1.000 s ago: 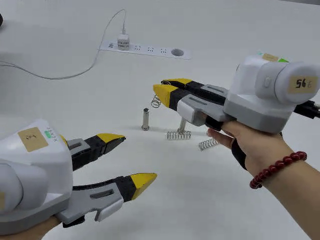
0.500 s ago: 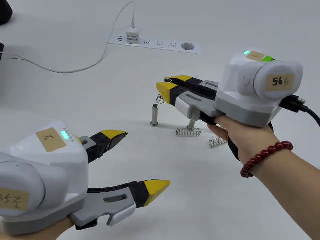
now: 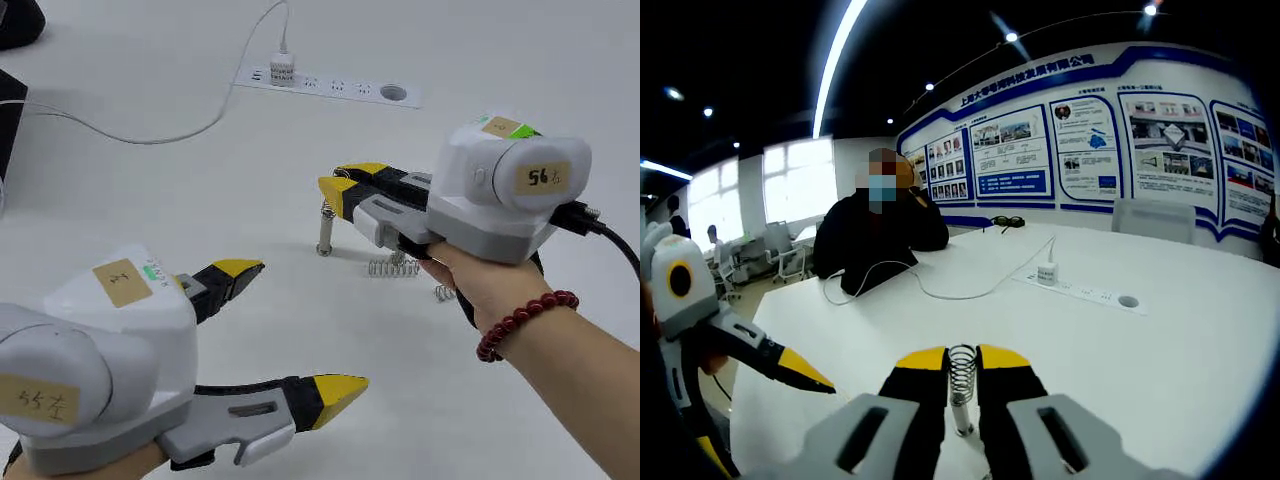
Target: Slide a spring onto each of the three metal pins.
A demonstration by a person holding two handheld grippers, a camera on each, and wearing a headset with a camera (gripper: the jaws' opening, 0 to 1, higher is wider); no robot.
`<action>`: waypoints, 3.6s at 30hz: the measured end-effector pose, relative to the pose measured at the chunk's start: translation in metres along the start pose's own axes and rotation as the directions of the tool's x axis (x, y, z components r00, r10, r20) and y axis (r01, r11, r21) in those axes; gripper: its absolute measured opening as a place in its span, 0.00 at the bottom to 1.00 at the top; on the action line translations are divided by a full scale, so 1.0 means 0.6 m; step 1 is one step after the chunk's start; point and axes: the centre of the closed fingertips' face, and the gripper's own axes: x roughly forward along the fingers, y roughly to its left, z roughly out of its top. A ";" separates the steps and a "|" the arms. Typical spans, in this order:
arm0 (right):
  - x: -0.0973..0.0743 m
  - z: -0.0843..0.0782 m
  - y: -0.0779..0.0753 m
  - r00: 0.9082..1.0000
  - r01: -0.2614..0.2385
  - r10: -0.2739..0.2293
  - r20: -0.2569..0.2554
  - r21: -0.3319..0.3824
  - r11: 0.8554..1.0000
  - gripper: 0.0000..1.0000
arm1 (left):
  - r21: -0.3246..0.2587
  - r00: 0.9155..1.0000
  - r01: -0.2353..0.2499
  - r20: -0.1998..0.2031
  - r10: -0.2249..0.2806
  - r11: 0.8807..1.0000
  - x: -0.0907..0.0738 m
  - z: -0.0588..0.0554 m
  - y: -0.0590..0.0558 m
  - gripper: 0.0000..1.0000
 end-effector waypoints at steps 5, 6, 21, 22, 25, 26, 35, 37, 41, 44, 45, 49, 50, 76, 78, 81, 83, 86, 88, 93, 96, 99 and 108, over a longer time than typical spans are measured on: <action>0.000 -0.001 0.001 1.000 -0.002 0.001 -0.011 -0.022 1.000 0.12 | -0.004 1.000 0.002 -0.001 -0.002 1.000 0.000 -0.001 -0.001 0.82; 0.000 -0.001 0.001 1.000 -0.002 0.002 -0.014 -0.032 0.999 0.12 | -0.005 1.000 0.001 -0.003 -0.001 1.000 0.001 -0.002 -0.002 0.82; 0.000 -0.004 0.011 0.999 -0.012 0.008 -0.042 -0.083 0.996 0.12 | -0.007 1.000 0.004 0.002 -0.004 1.000 -0.001 0.000 -0.003 0.83; 0.000 -0.005 0.010 0.999 -0.010 0.006 -0.047 -0.089 0.996 0.12 | -0.007 1.000 0.003 0.002 -0.003 1.000 -0.001 0.000 -0.003 0.83; 0.001 -0.008 0.007 0.999 -0.006 0.001 -0.053 -0.095 0.995 0.12 | -0.008 1.000 0.002 0.005 -0.002 1.000 -0.002 0.001 -0.002 0.82; 0.002 -0.010 0.008 0.998 -0.008 0.002 -0.056 -0.097 0.995 0.12 | -0.009 1.000 0.001 0.006 -0.001 1.000 -0.002 0.002 -0.001 0.82; 0.011 -0.030 0.009 0.996 -0.004 -0.005 -0.091 -0.100 0.995 0.12 | -0.009 1.000 0.000 0.006 0.000 1.000 -0.002 0.002 -0.001 0.82; 0.011 -0.035 0.010 0.995 -0.003 -0.007 -0.101 -0.100 0.995 0.12 | -0.009 1.000 0.000 0.006 0.000 1.000 -0.002 0.003 -0.001 0.82; 0.014 -0.044 0.009 0.993 0.001 -0.013 -0.115 -0.102 0.995 0.12 | -0.009 1.000 0.001 0.006 -0.001 1.000 -0.002 0.003 -0.001 0.82; 0.016 -0.049 0.007 0.992 0.002 -0.014 -0.124 -0.100 0.995 0.12 | -0.009 1.000 0.002 0.007 -0.002 1.000 -0.003 0.003 -0.002 0.82; 0.016 -0.052 0.007 0.992 0.000 -0.013 -0.129 -0.096 0.995 0.12 | -0.009 1.000 0.002 0.007 -0.002 1.000 -0.003 0.003 -0.002 0.82; 0.019 -0.064 0.004 0.988 0.012 -0.023 -0.151 -0.073 0.997 0.12 | -0.009 1.000 0.001 0.005 -0.001 1.000 -0.003 0.002 -0.002 0.82; 0.019 -0.066 0.005 0.988 0.013 -0.024 -0.153 -0.071 0.997 0.12 | -0.009 1.000 0.000 0.005 0.000 1.000 -0.003 0.002 -0.001 0.82; 0.027 -0.094 0.003 0.978 0.020 -0.031 -0.204 -0.059 0.998 0.13 | -0.007 1.000 0.001 0.002 -0.001 1.000 -0.003 0.004 0.000 0.81; 0.025 -0.090 0.004 0.979 0.019 -0.028 -0.200 -0.050 0.999 0.15 | -0.005 1.000 -0.001 0.004 0.001 1.000 -0.003 0.005 0.001 0.81; 0.019 -0.078 0.008 0.982 0.010 -0.022 -0.187 -0.062 0.998 0.19 | 0.002 1.000 -0.008 0.004 0.008 1.000 -0.003 0.008 0.004 0.81; 0.014 -0.070 0.009 0.984 0.008 -0.017 -0.177 -0.055 0.998 0.22 | 0.004 1.000 -0.008 0.007 0.008 1.000 -0.003 0.010 0.004 0.81; 0.005 -0.057 0.009 0.986 0.009 -0.016 -0.166 -0.045 0.999 0.25 | 0.015 1.000 -0.014 0.005 0.014 1.000 -0.002 0.012 0.006 0.81; -0.001 -0.050 0.009 0.987 0.007 -0.014 -0.160 -0.044 0.999 0.27 | 0.018 1.000 -0.016 0.006 0.016 1.000 -0.002 0.014 0.007 0.81; -0.019 -0.040 0.007 0.987 0.009 -0.015 -0.160 -0.037 0.999 0.31 | 0.031 1.000 -0.015 0.007 0.014 0.999 0.000 0.021 0.008 0.80; -0.031 -0.038 0.005 0.985 0.010 -0.015 -0.173 -0.030 0.999 0.34 | 0.042 1.000 -0.021 0.004 0.020 0.999 0.002 0.023 0.010 0.79; -0.044 -0.035 0.001 0.984 0.021 -0.026 -0.175 -0.028 0.999 0.36 | 0.058 1.000 -0.028 -0.002 0.028 0.998 0.005 0.024 0.013 0.79; -0.089 -0.042 -0.018 0.979 0.065 -0.063 -0.195 0.003 0.998 0.43 | 0.101 1.000 -0.009 -0.025 0.012 0.995 0.018 0.023 0.020 0.74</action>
